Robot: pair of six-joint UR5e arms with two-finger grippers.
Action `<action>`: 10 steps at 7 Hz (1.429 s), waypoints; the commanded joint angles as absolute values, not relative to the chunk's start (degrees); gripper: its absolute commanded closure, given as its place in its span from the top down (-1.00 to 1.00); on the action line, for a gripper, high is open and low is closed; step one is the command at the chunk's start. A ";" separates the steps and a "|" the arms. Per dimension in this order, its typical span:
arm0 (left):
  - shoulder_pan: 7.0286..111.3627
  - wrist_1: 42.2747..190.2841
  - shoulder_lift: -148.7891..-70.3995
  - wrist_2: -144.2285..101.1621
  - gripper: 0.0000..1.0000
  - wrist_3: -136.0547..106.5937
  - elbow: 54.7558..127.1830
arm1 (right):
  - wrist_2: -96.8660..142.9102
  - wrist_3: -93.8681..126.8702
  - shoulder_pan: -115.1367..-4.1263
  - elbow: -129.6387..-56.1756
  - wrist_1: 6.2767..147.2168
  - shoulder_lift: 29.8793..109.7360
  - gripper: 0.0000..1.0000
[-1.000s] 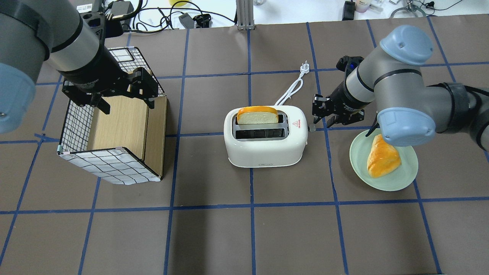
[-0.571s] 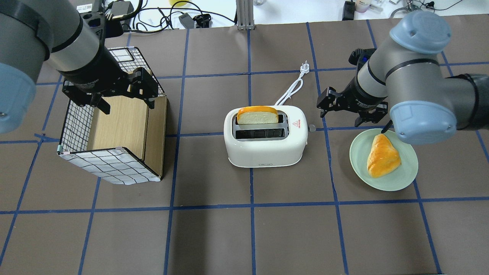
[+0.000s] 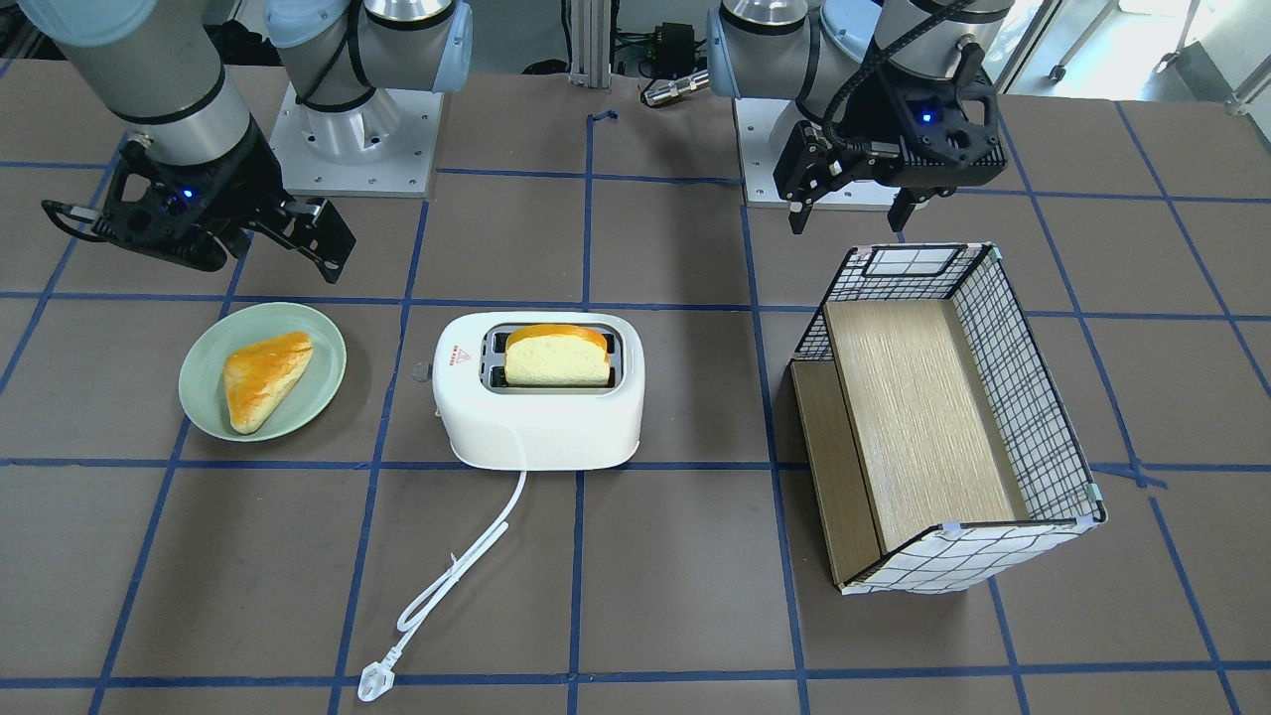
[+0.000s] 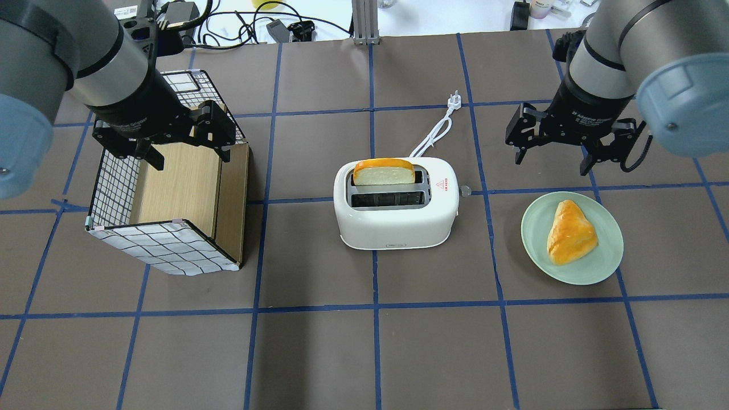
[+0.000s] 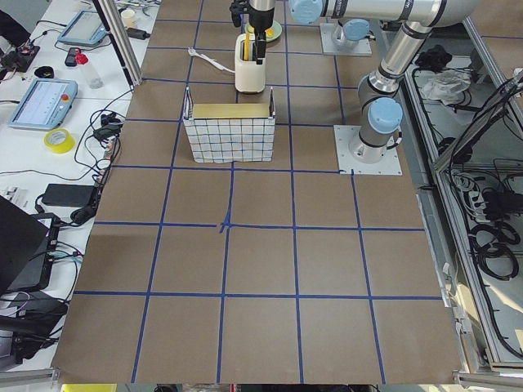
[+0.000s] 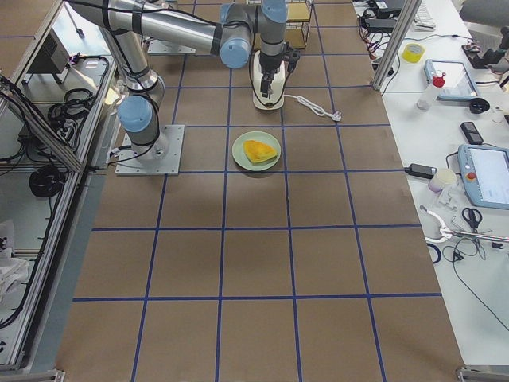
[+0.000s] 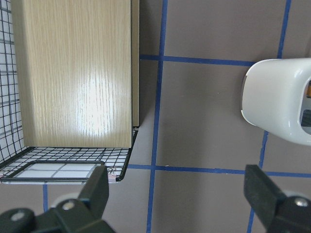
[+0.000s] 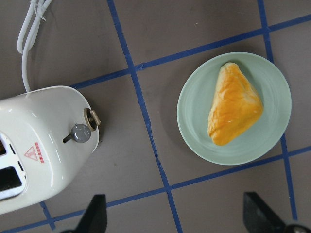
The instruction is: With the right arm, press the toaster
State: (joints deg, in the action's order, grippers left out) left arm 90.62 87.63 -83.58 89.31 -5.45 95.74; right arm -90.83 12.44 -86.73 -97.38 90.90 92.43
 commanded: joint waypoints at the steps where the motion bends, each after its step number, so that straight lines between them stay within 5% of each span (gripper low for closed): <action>1: 90.62 87.63 -83.58 89.38 1.00 -5.45 95.71 | -91.14 12.57 -87.36 -92.92 85.27 93.08 1.00; 10: 90.62 87.63 -83.58 89.30 1.00 -5.45 95.80 | -90.97 14.59 -90.00 -93.43 84.55 93.43 1.00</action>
